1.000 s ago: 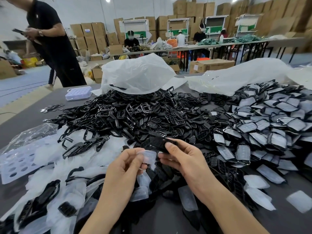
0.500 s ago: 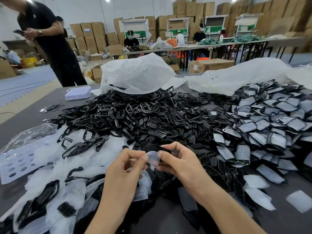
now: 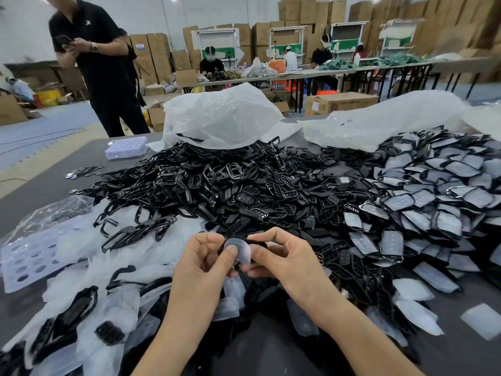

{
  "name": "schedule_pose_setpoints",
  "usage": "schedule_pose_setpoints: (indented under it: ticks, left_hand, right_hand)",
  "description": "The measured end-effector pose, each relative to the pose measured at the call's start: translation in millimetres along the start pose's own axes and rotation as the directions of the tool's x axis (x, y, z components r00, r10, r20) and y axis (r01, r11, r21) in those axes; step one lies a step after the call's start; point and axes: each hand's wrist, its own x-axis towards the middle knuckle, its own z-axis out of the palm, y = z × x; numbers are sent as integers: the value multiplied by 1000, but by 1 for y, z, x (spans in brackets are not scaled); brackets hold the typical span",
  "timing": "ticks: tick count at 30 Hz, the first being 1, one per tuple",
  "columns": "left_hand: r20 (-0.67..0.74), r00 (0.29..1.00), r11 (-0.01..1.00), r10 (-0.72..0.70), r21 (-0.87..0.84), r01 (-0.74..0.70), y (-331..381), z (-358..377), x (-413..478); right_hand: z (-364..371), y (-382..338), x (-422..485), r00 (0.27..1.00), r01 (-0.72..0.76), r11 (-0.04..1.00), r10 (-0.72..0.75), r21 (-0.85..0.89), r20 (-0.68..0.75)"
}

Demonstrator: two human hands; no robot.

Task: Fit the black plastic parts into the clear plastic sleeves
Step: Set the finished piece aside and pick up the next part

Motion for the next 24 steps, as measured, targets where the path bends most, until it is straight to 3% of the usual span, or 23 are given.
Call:
schedule_pose_setpoints:
  ticks: [7,12,20,24]
  left_hand:
    - [31,999,996,-37,-80,40,-2,-2,1]
    - [27,1000,998,-7,-65,9,0,2,-2]
    - [72,995,980,64,186,-76,4,3,-5]
    - [104,994,973,32,223,-54,2,3,-6]
  right_hand:
    - [2,-1,1,999,-30,995,27,95,26]
    - [2,5,4,999,25,999,-25,-24,-30]
    - [-4,7,5,996,43,997,-48,-60,-80]
    - [-3,8,4,995,57,994,-64,-89,-80]
